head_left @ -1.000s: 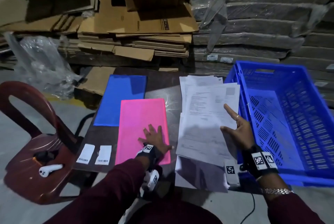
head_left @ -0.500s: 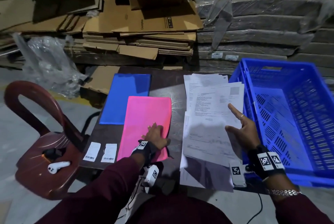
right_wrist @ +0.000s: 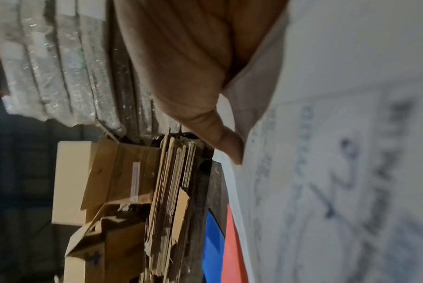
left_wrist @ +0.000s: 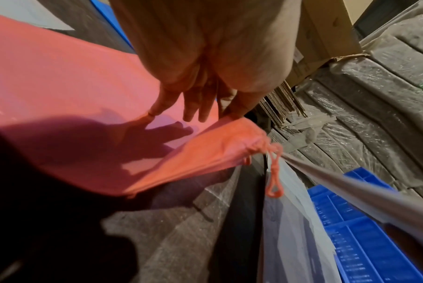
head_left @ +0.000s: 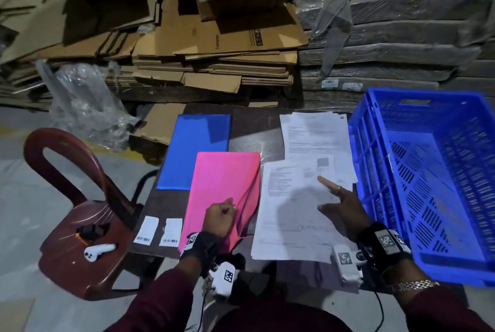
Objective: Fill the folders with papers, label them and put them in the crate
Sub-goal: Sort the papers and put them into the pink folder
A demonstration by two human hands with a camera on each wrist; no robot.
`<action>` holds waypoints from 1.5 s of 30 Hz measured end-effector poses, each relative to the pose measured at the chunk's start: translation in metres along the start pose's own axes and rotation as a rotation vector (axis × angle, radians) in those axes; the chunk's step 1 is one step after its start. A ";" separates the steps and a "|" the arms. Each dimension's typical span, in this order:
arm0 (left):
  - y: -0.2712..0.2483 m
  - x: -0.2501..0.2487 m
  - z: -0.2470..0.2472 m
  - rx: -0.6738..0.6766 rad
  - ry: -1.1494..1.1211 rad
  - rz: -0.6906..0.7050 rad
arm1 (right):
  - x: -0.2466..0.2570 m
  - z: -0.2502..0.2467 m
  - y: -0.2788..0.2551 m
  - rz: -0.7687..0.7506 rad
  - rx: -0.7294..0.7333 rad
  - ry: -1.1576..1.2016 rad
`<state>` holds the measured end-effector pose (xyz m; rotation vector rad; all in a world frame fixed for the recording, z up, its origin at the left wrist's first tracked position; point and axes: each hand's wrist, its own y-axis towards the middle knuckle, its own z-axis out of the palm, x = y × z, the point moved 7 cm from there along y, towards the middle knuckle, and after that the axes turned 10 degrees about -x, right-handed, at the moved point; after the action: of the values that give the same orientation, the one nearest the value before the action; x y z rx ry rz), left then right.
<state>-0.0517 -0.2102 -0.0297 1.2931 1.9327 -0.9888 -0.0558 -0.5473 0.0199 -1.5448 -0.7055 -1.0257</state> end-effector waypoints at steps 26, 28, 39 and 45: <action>0.001 0.031 0.009 0.144 -0.075 0.102 | -0.008 0.053 0.023 0.117 0.023 -0.115; 0.001 0.033 0.008 0.145 -0.080 0.101 | -0.014 0.053 0.024 0.062 -0.030 -0.127; 0.001 0.025 0.010 0.159 -0.030 0.115 | -0.008 0.045 0.031 -0.194 -0.074 -0.195; -0.004 0.011 0.007 0.141 0.069 0.159 | -0.010 0.054 0.028 -0.231 -0.085 -0.182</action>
<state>-0.0589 -0.2111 -0.0414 1.5537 1.8045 -1.0267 -0.0232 -0.4999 -0.0037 -1.6734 -0.9963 -1.1047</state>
